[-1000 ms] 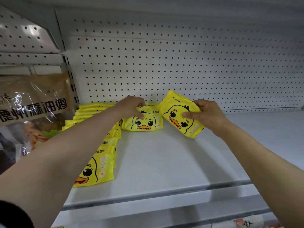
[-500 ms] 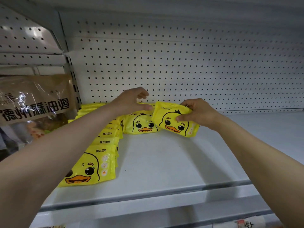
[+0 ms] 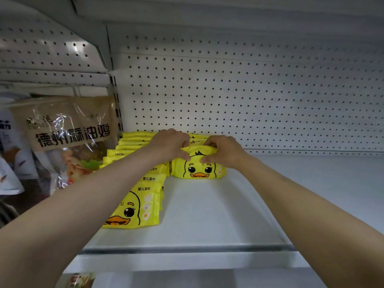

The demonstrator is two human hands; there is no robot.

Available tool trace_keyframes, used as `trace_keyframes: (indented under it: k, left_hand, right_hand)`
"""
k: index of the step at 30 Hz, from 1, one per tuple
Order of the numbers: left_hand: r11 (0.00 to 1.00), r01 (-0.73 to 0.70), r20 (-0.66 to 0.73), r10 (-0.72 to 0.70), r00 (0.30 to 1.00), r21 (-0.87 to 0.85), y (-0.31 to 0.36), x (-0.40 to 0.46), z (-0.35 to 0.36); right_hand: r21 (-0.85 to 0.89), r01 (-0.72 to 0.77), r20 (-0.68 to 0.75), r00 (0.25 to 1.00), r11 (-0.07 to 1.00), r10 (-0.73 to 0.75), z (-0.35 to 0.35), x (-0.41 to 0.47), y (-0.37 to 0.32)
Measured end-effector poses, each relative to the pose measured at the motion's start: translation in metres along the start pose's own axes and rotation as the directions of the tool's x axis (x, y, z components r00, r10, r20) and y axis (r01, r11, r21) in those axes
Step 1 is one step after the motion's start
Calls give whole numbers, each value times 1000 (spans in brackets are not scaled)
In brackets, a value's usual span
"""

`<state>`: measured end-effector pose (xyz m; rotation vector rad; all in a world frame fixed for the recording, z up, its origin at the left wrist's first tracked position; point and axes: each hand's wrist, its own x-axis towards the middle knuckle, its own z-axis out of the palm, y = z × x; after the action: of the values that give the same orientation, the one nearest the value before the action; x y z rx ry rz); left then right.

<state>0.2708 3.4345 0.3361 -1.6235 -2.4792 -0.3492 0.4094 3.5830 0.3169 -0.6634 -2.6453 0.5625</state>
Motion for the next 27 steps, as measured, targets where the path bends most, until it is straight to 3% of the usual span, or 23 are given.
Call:
trace_keyframes:
  k: [5,12,21,27]
  left_hand:
    - [987,125,-32,-123,992,104,0,2,3]
    - [960,255,-71,-248,966,116,19,-8,7]
    - [944,288,-190,-317,929,-162,64,-88,-25]
    - [933,342,-284,-360,889,-113,96,-178,-43]
  right_hand:
    - [-235,75,-12,997,969,-80,5,0,-3]
    - [-393,50,-107,989,918,-100,9,-17,-12]
    - [-362,85,-113,984,928,-134,-39,-84,-27]
    - [-297,200,-128,961,934,-246,-59,-159,-50]
